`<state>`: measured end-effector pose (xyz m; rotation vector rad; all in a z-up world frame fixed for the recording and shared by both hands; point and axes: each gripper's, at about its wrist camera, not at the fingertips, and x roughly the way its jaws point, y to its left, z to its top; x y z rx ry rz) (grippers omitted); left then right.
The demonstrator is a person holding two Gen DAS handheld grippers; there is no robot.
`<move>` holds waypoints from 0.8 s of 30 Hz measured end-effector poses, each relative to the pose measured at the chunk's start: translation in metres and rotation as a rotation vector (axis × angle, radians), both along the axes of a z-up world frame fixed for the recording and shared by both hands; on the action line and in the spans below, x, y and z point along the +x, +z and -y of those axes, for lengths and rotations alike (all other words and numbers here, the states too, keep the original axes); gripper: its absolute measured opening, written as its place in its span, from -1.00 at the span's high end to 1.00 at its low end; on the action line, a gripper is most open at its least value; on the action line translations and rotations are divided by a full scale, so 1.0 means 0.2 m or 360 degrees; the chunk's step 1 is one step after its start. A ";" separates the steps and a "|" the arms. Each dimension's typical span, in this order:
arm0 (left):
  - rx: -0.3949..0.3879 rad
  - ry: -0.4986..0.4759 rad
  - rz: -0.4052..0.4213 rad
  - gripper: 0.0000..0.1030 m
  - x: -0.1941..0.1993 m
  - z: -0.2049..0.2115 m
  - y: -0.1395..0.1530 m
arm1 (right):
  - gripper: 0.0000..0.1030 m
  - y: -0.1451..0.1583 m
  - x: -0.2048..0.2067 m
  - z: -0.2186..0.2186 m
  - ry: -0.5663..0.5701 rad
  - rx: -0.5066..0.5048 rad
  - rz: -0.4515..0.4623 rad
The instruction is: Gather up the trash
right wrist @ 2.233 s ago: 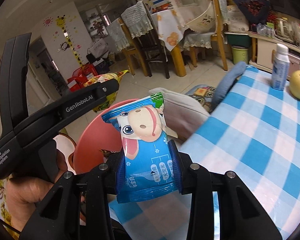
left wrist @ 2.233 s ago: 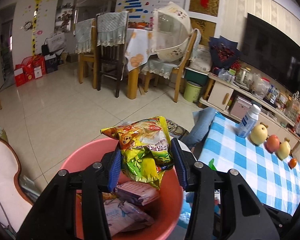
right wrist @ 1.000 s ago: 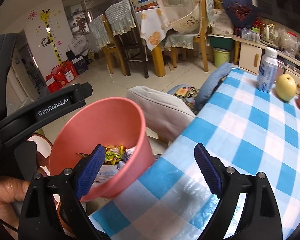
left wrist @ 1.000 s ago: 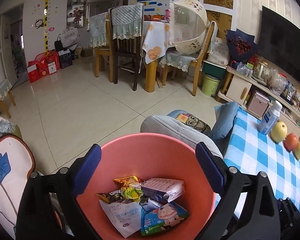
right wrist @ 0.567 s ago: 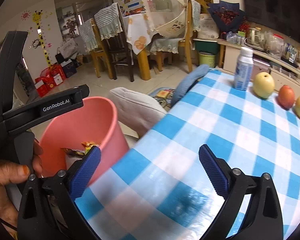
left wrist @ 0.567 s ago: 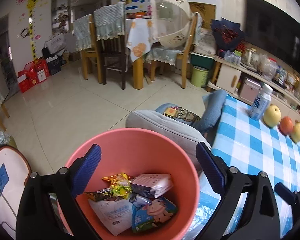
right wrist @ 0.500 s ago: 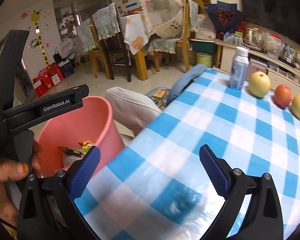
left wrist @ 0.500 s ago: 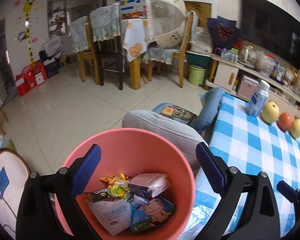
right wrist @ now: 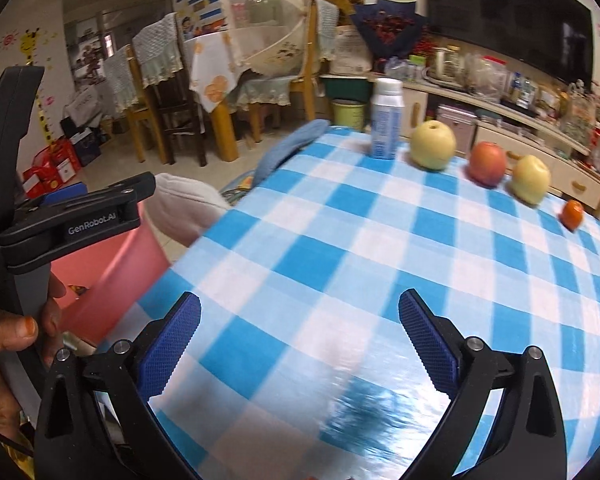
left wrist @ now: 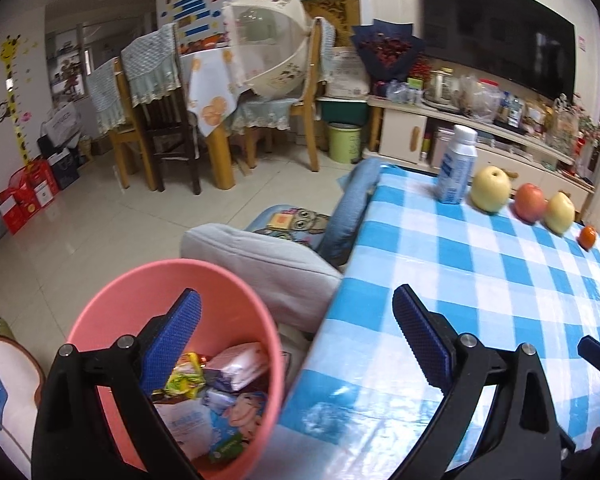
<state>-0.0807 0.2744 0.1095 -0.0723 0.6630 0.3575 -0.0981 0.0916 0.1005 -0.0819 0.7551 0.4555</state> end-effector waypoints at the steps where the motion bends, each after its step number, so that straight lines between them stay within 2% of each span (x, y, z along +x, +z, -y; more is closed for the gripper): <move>1: 0.0000 -0.0012 0.0002 -0.88 0.00 0.02 0.00 | -0.91 0.00 0.00 0.02 -0.0016 0.0002 0.0001; 19: -0.0070 -0.0278 0.0064 -0.88 0.08 0.41 -0.04 | -0.91 0.01 -0.04 0.50 -0.0323 0.0074 0.0089; 24: -0.0043 -0.0352 0.0072 -0.88 0.10 0.55 -0.05 | -0.91 -0.01 -0.04 0.61 -0.0390 0.0083 0.0084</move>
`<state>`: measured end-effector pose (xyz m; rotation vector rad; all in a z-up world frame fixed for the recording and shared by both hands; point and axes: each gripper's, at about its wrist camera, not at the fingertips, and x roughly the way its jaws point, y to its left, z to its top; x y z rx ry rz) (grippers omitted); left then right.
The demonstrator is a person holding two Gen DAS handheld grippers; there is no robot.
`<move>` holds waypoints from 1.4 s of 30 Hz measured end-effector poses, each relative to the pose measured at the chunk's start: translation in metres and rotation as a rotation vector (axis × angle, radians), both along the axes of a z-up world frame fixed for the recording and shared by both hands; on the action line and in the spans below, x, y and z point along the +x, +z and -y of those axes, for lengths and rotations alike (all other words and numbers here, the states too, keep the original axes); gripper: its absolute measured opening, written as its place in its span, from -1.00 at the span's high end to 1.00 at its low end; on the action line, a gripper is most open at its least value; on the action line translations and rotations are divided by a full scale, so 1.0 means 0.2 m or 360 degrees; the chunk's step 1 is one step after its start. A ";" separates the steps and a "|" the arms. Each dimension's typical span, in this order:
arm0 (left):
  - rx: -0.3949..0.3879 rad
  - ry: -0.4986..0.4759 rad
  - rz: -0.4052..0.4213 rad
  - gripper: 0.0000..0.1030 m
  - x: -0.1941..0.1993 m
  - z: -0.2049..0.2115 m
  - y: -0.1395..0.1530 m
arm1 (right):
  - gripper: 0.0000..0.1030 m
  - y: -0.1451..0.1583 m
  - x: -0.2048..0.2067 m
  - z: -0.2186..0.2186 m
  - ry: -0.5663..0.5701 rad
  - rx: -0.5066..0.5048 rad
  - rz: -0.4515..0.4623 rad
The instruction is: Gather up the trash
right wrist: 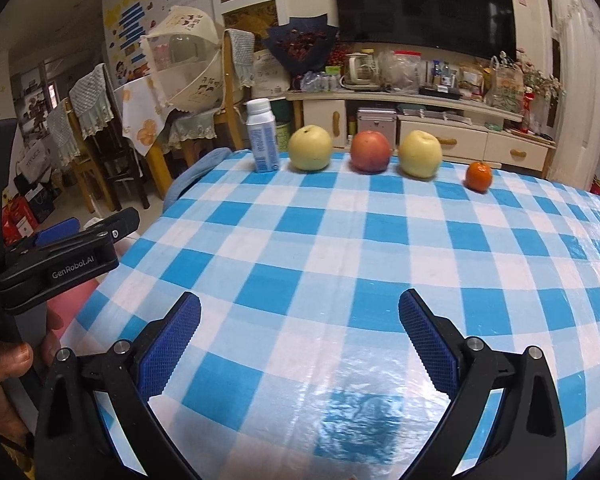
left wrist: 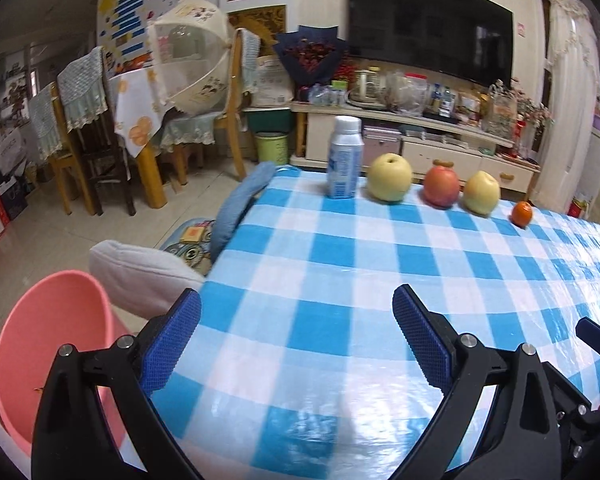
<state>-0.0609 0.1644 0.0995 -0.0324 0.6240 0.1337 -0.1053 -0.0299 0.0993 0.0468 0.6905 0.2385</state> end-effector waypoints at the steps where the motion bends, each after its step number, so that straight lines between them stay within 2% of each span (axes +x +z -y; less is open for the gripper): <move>1: 0.0005 -0.0015 -0.0001 -0.88 0.00 0.03 0.00 | -0.91 -0.01 0.00 0.02 -0.0011 -0.0003 -0.0004; 6: 0.0027 -0.0077 -0.0012 -0.88 0.02 0.16 -0.03 | -0.91 -0.05 0.00 0.12 -0.0065 -0.0045 -0.0011; 17: 0.0080 -0.0186 -0.0033 -0.88 0.06 0.41 -0.07 | -0.91 -0.08 -0.01 0.43 -0.0227 0.0037 -0.0021; 25: 0.0097 -0.0295 -0.0078 -0.88 0.07 0.61 -0.13 | -0.91 -0.07 -0.04 0.60 -0.0329 -0.0016 0.0018; 36: 0.0097 -0.0401 -0.0064 -0.88 0.05 0.79 -0.16 | -0.91 -0.06 -0.08 0.79 -0.0427 0.0021 0.0042; 42: 0.0071 -0.0397 -0.0075 -0.89 0.06 0.83 -0.17 | -0.90 -0.06 -0.08 0.82 -0.0422 0.0003 0.0037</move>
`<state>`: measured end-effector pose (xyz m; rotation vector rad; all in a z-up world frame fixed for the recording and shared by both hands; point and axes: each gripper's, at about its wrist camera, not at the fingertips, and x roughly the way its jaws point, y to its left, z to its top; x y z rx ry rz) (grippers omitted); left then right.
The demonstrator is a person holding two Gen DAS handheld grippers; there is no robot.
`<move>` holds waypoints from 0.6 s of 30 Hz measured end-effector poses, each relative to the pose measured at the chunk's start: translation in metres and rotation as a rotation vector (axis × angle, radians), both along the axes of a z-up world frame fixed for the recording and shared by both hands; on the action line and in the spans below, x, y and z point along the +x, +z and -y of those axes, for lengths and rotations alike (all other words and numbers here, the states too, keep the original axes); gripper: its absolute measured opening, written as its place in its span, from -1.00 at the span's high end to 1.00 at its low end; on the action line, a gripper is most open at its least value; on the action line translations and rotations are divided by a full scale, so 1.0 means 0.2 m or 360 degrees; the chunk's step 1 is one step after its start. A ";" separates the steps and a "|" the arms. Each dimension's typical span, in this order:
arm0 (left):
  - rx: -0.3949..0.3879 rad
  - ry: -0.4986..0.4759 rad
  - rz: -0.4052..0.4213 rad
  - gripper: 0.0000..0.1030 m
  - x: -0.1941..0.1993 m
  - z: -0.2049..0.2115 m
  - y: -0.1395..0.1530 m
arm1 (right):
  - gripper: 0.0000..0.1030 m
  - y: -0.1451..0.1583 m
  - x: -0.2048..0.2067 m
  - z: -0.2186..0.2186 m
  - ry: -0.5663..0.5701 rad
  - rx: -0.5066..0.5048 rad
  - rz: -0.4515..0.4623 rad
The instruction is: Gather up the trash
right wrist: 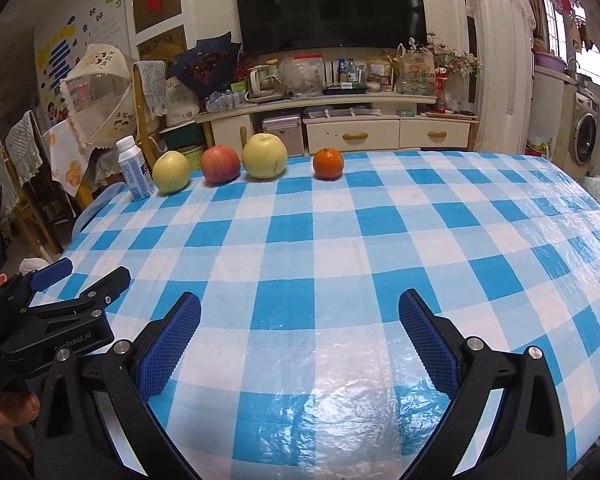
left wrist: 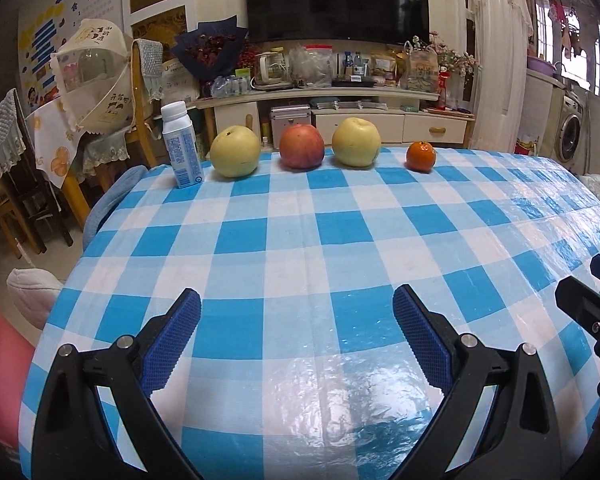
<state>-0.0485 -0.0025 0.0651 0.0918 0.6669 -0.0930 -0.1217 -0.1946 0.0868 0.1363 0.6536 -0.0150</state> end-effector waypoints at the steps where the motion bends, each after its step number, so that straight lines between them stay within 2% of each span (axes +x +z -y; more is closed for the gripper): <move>1: -0.0009 0.0002 -0.0004 -0.89 0.00 0.00 0.00 | -0.91 0.00 0.00 0.00 0.0000 -0.0003 -0.0002; 9: -0.0067 0.0000 -0.0059 -0.92 0.02 0.00 -0.01 | -0.91 0.01 0.00 -0.01 0.0010 -0.0077 0.0019; 18: -0.0169 0.0032 -0.0014 -0.92 0.01 -0.03 0.04 | -0.90 0.01 0.01 -0.05 0.0014 -0.0137 0.0044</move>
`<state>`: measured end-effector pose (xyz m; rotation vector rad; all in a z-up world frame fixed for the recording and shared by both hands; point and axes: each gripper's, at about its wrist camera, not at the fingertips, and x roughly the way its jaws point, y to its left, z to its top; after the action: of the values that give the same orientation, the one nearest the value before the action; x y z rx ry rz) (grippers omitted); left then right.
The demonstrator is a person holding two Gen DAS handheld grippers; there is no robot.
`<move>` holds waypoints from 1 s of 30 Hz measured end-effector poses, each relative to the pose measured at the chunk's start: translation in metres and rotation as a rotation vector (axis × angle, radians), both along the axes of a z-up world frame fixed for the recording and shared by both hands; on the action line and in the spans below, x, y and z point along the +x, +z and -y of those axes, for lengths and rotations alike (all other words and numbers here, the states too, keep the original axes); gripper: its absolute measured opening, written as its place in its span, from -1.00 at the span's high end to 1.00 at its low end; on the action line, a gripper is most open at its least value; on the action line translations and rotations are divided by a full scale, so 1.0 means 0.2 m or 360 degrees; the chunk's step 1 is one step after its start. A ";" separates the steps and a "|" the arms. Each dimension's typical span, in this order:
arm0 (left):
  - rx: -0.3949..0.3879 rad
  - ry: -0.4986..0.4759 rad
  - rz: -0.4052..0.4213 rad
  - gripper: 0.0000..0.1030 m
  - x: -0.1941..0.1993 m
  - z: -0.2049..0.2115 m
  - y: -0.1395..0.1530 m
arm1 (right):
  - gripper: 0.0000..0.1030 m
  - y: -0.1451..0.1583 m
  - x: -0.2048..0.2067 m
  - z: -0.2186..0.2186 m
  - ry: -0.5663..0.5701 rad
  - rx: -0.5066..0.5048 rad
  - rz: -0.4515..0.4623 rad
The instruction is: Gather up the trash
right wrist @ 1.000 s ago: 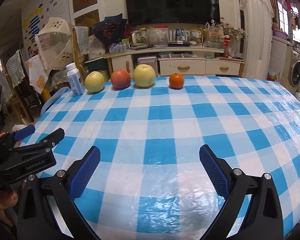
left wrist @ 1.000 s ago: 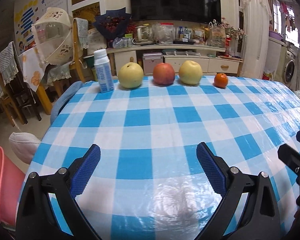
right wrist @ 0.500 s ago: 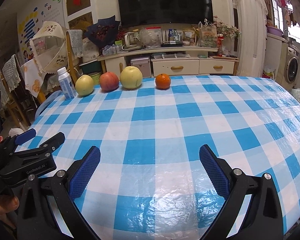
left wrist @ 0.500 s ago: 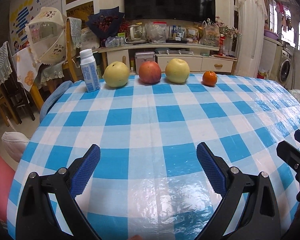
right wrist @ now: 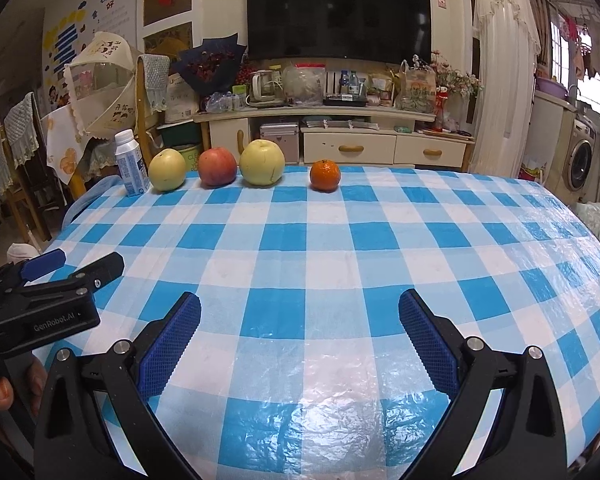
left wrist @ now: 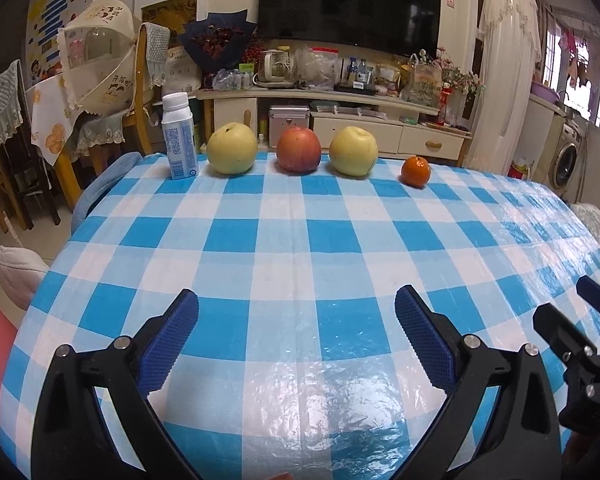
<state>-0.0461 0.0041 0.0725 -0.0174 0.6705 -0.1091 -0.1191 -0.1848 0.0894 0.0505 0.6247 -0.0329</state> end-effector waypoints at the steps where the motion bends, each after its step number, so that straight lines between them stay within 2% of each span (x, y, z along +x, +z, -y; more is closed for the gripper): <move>1: -0.0009 0.0007 0.0009 -0.92 0.00 -0.01 0.01 | -0.90 0.00 0.01 0.00 0.0002 -0.0001 -0.0001; 6: -0.0064 0.0022 0.0004 -0.92 0.00 -0.04 0.01 | -0.91 0.00 0.01 -0.03 0.0014 -0.0035 0.0008; 10: -0.0088 0.0038 0.0062 -0.92 0.00 -0.07 0.03 | -0.90 0.00 0.02 -0.07 0.0042 -0.0067 0.0023; 15: -0.0054 0.0053 0.0122 -0.92 -0.01 -0.08 0.05 | -0.90 -0.01 0.03 -0.10 0.0078 -0.0084 0.0016; 30: 0.0002 0.0066 0.0113 -0.92 -0.01 -0.09 0.04 | -0.90 -0.02 0.03 -0.14 0.0136 -0.0120 0.0020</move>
<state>-0.0487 0.0230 0.0809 -0.0257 0.5989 -0.0693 -0.1131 -0.1569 0.0853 -0.0488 0.6122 0.0264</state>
